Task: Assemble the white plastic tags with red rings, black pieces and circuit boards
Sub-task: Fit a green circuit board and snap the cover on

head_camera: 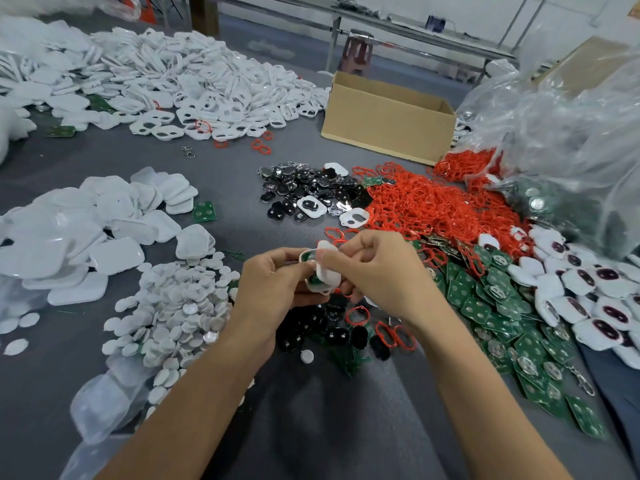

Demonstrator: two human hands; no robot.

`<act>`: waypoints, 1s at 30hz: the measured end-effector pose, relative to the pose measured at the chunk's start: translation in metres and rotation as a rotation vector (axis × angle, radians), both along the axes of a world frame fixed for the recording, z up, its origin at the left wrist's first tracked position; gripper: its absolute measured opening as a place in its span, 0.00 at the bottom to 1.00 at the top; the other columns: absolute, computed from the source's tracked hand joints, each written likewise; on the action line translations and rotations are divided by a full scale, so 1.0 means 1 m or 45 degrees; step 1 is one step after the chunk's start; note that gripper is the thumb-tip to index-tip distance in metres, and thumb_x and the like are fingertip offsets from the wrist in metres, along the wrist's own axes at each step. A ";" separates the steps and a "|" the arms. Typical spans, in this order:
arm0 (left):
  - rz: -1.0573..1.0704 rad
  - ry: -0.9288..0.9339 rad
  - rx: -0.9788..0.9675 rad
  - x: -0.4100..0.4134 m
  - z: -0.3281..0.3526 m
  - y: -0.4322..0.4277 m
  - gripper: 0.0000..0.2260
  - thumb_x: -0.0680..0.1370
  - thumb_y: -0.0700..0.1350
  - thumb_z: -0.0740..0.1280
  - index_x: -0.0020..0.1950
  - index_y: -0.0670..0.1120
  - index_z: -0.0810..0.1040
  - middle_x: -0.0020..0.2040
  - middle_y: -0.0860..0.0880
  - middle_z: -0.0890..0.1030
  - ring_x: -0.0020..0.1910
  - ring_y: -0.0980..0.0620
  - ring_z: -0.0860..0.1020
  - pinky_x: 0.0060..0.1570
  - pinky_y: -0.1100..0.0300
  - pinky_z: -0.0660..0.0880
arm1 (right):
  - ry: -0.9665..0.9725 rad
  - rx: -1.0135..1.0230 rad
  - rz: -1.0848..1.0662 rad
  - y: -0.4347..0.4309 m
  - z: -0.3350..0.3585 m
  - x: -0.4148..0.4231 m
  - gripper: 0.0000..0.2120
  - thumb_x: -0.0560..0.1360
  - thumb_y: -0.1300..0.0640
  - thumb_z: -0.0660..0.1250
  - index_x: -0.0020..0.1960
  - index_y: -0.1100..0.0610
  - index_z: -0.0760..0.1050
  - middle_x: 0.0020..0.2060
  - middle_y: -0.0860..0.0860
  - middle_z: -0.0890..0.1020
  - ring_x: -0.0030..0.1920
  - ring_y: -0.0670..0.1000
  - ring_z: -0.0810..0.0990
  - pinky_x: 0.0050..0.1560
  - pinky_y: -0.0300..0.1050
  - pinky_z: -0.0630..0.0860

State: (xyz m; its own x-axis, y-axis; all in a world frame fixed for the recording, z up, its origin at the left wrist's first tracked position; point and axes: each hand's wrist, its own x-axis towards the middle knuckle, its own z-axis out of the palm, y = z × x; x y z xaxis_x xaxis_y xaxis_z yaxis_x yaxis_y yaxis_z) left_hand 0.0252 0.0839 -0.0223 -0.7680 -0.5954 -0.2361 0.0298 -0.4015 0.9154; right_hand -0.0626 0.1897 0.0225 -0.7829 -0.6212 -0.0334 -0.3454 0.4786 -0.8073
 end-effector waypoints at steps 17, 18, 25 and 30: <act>-0.091 0.007 0.018 0.000 -0.002 0.001 0.05 0.75 0.32 0.68 0.46 0.39 0.82 0.38 0.40 0.85 0.37 0.43 0.85 0.32 0.60 0.80 | 0.103 0.004 0.049 0.001 -0.003 -0.006 0.13 0.65 0.47 0.78 0.39 0.52 0.77 0.26 0.46 0.78 0.25 0.44 0.74 0.32 0.43 0.73; -0.089 0.011 0.023 0.000 -0.001 0.001 0.04 0.75 0.32 0.68 0.46 0.39 0.82 0.38 0.40 0.85 0.36 0.44 0.85 0.32 0.61 0.80 | 0.099 -0.043 0.073 0.002 -0.003 -0.007 0.12 0.65 0.51 0.79 0.39 0.53 0.78 0.26 0.47 0.78 0.26 0.45 0.74 0.35 0.48 0.75; -0.045 0.035 0.053 0.000 -0.001 0.000 0.05 0.77 0.32 0.66 0.47 0.39 0.81 0.41 0.39 0.85 0.36 0.44 0.85 0.31 0.61 0.80 | 0.022 -0.369 0.227 0.008 0.002 -0.011 0.07 0.68 0.63 0.77 0.38 0.58 0.78 0.33 0.64 0.78 0.29 0.68 0.76 0.34 0.65 0.74; -0.051 0.047 0.058 0.000 -0.001 0.000 0.05 0.78 0.32 0.66 0.47 0.38 0.81 0.41 0.39 0.85 0.36 0.44 0.85 0.31 0.60 0.80 | 0.041 -0.439 0.306 0.006 0.008 -0.008 0.07 0.68 0.64 0.76 0.39 0.61 0.78 0.33 0.65 0.75 0.28 0.63 0.72 0.32 0.55 0.68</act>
State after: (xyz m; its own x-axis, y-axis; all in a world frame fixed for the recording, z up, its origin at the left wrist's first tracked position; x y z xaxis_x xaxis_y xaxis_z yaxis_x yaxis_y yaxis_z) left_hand 0.0255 0.0841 -0.0232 -0.7998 -0.5531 -0.2334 0.0459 -0.4440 0.8949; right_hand -0.0705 0.1962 0.0301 -0.6114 -0.7569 0.2308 -0.4421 0.0849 -0.8929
